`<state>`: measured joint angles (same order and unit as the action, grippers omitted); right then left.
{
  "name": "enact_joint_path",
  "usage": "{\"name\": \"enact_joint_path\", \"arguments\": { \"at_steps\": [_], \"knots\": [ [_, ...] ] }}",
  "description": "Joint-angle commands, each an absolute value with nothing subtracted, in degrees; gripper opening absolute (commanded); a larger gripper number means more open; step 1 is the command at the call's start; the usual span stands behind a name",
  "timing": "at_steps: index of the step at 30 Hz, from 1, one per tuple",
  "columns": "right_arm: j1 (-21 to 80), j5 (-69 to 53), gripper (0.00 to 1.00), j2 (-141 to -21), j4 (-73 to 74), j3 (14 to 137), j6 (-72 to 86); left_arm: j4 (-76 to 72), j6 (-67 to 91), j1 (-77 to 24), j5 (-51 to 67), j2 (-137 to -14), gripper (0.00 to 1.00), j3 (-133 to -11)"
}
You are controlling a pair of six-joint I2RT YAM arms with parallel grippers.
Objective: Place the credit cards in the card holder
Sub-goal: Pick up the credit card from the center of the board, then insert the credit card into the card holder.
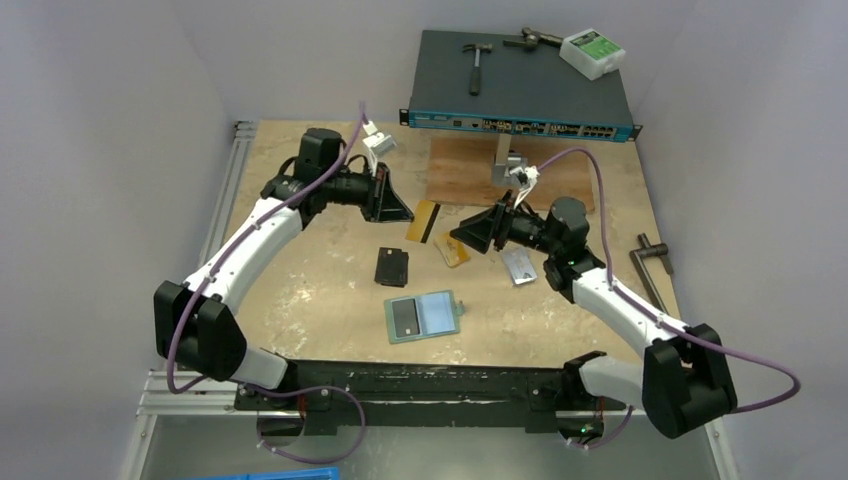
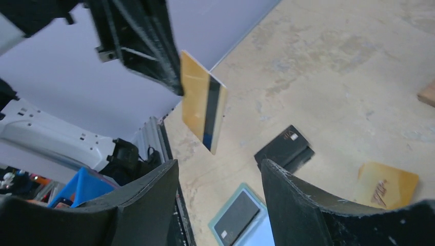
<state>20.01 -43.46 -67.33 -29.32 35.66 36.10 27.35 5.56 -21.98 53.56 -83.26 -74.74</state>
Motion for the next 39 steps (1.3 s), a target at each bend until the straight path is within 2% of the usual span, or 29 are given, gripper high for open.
{"name": "enact_joint_path", "arguments": {
  "at_steps": [1,9,16,20,23,25,28,30,31,35,39],
  "knots": [
    [23.6,-45.0,0.61,-68.3,-41.5,35.6,38.7,9.7,26.4,-19.0,65.1,-82.8,0.00,-70.0],
    [28.5,-40.8,0.59,-73.1,-42.8,39.7,40.2,-3.0,37.9,-18.8,66.2,-81.4,0.00,-65.7],
    [28.6,-40.0,0.48,-73.7,-50.4,39.1,46.7,-5.7,39.9,-18.8,65.9,-80.2,0.00,-63.1],
    [28.6,-38.6,0.35,-73.7,-50.0,39.6,47.6,-6.5,40.8,-18.7,65.9,-80.0,0.00,-62.6],
    [28.6,-38.5,0.17,-73.8,-49.8,40.0,48.3,-6.5,40.8,-18.8,65.6,-79.9,0.00,-62.4],
    [28.6,-38.6,0.01,-73.6,-49.9,40.1,48.4,-5.5,40.1,-18.7,65.3,-80.1,0.00,-62.5],
    [28.6,-38.1,0.00,-72.5,-47.5,40.1,47.5,-1.4,36.7,-18.7,64.3,-80.5,0.00,-62.9],
    [28.6,-37.3,0.00,-71.2,-43.3,40.4,45.5,5.5,32.3,-18.6,63.1,-81.0,0.10,-64.2],
    [28.6,-36.0,0.00,-70.5,-38.8,41.1,43.6,9.7,28.9,-18.5,61.9,-81.3,0.22,-65.3],
    [28.6,-28.5,0.00,-68.7,-12.3,44.6,34.0,30.2,7.0,-18.5,54.0,-82.6,0.47,-71.7],
    [29.3,-24.3,0.00,-68.9,-0.4,41.9,29.3,36.9,-11.2,-18.8,44.4,-80.5,0.56,-69.3]
  ]
}}
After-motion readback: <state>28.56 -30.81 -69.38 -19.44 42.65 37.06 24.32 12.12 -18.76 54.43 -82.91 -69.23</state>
